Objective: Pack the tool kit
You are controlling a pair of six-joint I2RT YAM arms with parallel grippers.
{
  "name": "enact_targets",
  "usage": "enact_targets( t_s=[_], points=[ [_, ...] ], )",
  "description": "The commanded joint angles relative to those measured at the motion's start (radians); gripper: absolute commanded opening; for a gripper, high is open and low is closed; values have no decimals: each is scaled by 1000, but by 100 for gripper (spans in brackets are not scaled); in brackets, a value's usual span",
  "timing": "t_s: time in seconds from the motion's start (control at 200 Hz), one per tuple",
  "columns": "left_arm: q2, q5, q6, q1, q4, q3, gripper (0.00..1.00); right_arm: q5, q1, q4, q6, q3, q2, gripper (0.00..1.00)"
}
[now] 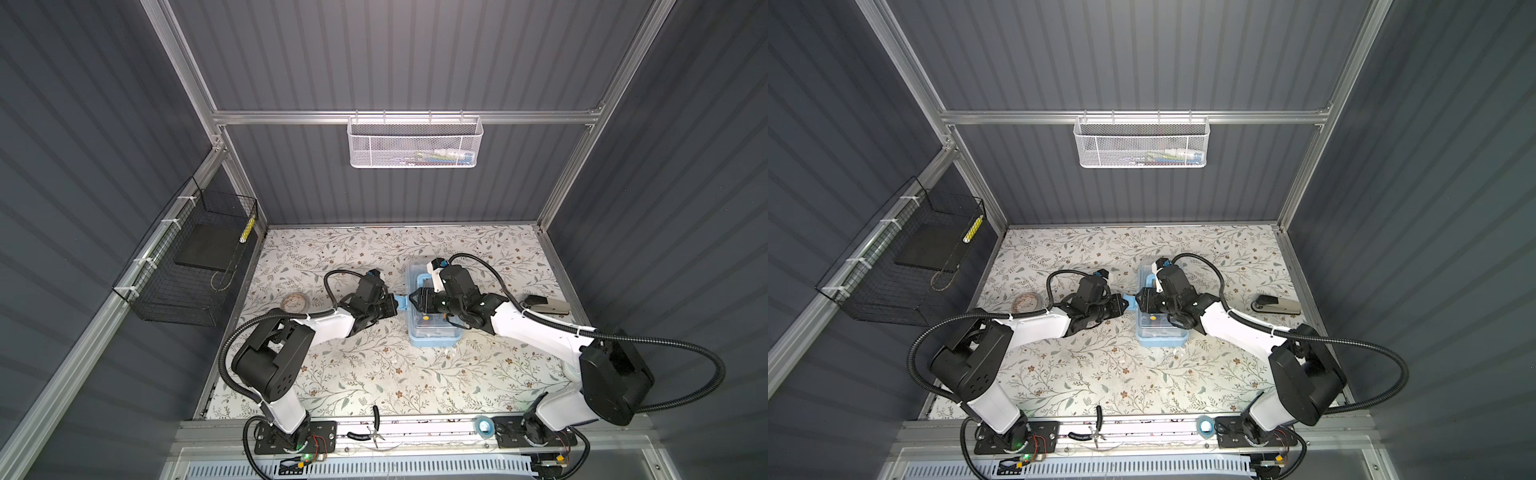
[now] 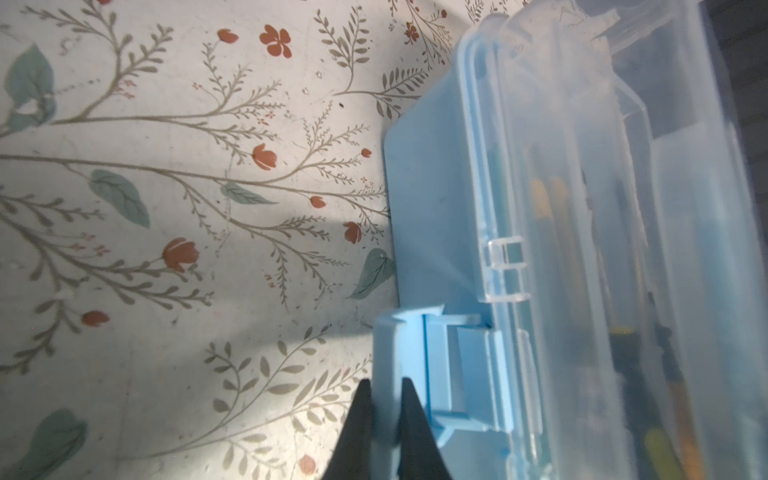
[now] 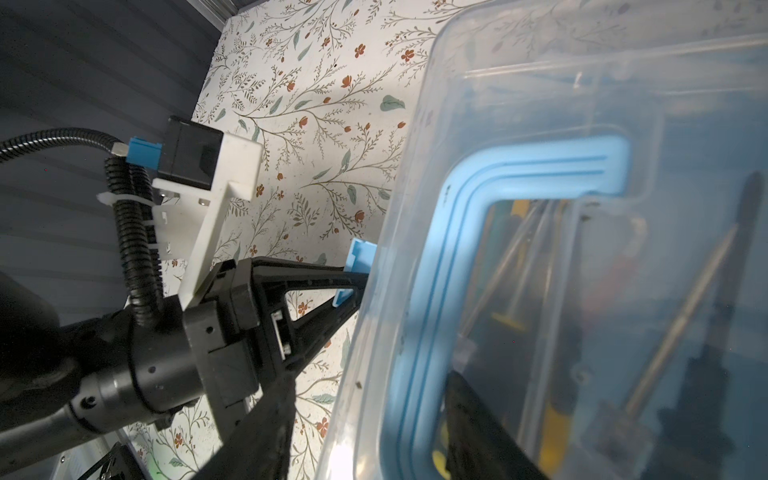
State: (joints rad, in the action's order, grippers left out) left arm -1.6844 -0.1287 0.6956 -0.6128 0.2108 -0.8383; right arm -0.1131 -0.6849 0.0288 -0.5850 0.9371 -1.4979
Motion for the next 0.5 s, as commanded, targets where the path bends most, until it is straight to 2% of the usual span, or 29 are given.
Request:
enact_targets(
  t_s=[0.0,0.495],
  points=[
    [69,-55,-15,5,4,-4,11,-14,0,101,-3,-41,-38,59],
    [75,-192,45,18,-4,-53,10,-23,0,80,-11,-51,-47,58]
  ],
)
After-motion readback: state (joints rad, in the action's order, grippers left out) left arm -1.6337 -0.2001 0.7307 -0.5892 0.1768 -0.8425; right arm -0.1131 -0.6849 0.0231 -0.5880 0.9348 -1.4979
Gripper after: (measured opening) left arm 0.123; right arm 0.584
